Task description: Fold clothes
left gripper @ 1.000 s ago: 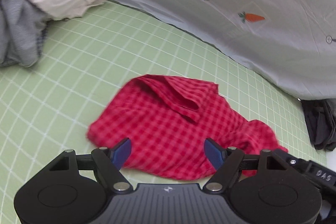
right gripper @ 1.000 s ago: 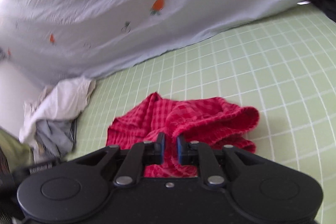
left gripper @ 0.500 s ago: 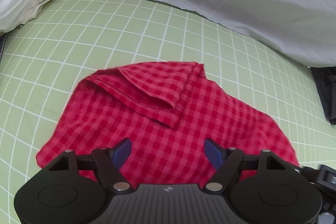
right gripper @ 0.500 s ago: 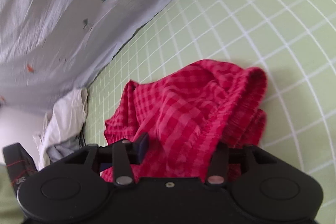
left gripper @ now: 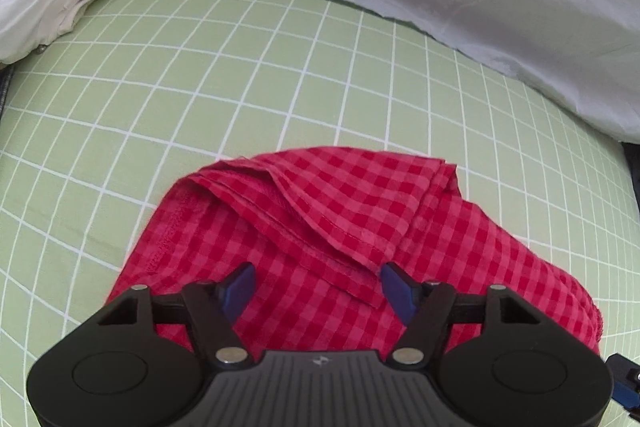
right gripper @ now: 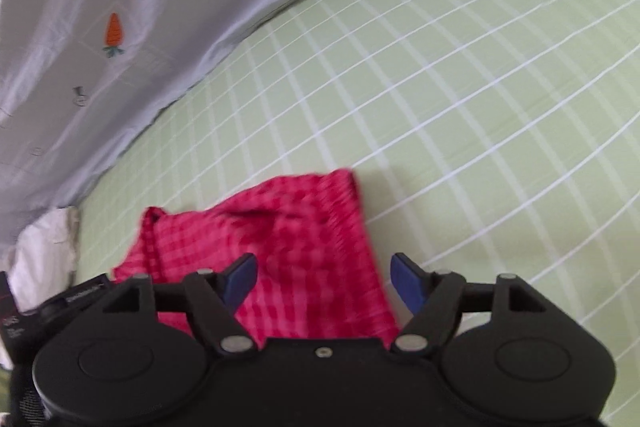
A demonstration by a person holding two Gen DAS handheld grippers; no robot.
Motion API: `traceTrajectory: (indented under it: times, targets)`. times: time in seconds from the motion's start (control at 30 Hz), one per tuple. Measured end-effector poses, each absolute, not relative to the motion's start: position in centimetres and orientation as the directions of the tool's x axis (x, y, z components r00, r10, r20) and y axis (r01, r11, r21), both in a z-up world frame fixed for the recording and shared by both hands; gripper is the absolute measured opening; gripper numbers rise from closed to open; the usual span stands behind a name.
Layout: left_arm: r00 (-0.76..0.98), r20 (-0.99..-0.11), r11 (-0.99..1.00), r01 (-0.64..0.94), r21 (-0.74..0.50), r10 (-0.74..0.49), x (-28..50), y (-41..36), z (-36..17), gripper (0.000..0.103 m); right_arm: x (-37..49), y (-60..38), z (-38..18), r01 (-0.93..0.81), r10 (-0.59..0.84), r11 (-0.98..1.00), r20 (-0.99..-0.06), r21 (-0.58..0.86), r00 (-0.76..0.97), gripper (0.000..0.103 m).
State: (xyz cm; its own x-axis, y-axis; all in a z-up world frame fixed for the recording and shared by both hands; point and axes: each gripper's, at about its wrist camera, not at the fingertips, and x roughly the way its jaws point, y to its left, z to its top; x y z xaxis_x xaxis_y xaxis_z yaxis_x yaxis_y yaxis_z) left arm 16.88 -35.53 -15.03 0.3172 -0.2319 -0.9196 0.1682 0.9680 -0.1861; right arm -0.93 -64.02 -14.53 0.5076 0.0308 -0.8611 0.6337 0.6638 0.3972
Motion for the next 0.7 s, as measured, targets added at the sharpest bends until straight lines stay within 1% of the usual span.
traceTrajectory:
  times: [0.07,0.13,0.2,0.23,0.3,0.33,0.4,0.5,0.57,0.63,0.67,0.7]
  targets:
    - [0.309,-0.922,0.967,0.173,-0.188,-0.235,16.9,-35.8,-15.4,0.064,-0.8,-64.6,-14.7,0.641,-0.018,0.686,-0.873,0.344,0.488,0.076]
    - [0.301,-0.924,0.966,0.177,-0.191,-0.238,16.9,-36.0,-15.7,0.062,-0.5,-65.2,-15.0,0.637,-0.033,0.698,-0.874,0.327,0.485,0.075]
    - [0.292,-0.926,0.964,0.181,-0.193,-0.240,16.9,-36.3,-16.0,0.055,-0.1,-65.3,-15.5,0.623,-0.020,0.703,-0.867,0.342,0.498,0.075]
    - [0.289,-0.926,0.964,0.183,-0.194,-0.242,16.9,-36.4,-16.2,0.052,0.3,-65.2,-15.6,0.615,-0.015,0.710,-0.865,0.344,0.501,0.073]
    - [0.288,-0.926,0.963,0.185,-0.197,-0.245,16.9,-36.6,-16.2,0.047,0.7,-65.0,-15.7,0.601,-0.017,0.727,-0.866,0.333,0.500,0.062]
    - [0.288,-0.925,0.962,0.186,-0.198,-0.247,16.9,-36.7,-16.2,0.046,0.9,-64.8,-15.7,0.594,-0.018,0.735,-0.866,0.328,0.500,0.060]
    - [0.286,-0.924,0.961,0.185,-0.205,-0.253,17.0,-36.9,-16.3,0.040,1.3,-64.5,-15.7,0.579,-0.020,0.751,-0.866,0.317,0.499,0.056]
    - [0.293,-0.922,0.961,0.188,-0.203,-0.252,17.2,-37.2,-16.4,0.036,1.9,-64.1,-15.8,0.557,-0.023,0.774,-0.867,0.300,0.498,0.047]
    - [0.294,-0.924,0.962,0.194,-0.193,-0.245,17.4,-37.4,-16.4,0.034,2.3,-63.8,-15.8,0.542,-0.025,0.789,-0.867,0.288,0.498,0.043]
    - [0.296,-0.923,0.962,0.192,-0.193,-0.244,17.5,-37.5,-16.5,0.024,2.7,-63.6,-15.8,0.527,-0.027,0.804,-0.867,0.277,0.497,0.036]
    - [0.293,-0.922,0.961,0.189,-0.203,-0.252,17.6,-37.5,-16.5,0.014,2.9,-63.4,-15.8,0.519,-0.028,0.811,-0.868,0.271,0.497,0.031]
    - [0.291,-0.920,0.959,0.182,-0.216,-0.262,17.6,-37.4,-16.6,0.010,3.0,-63.3,-15.8,0.512,-0.030,0.817,-0.867,0.266,0.498,0.024]
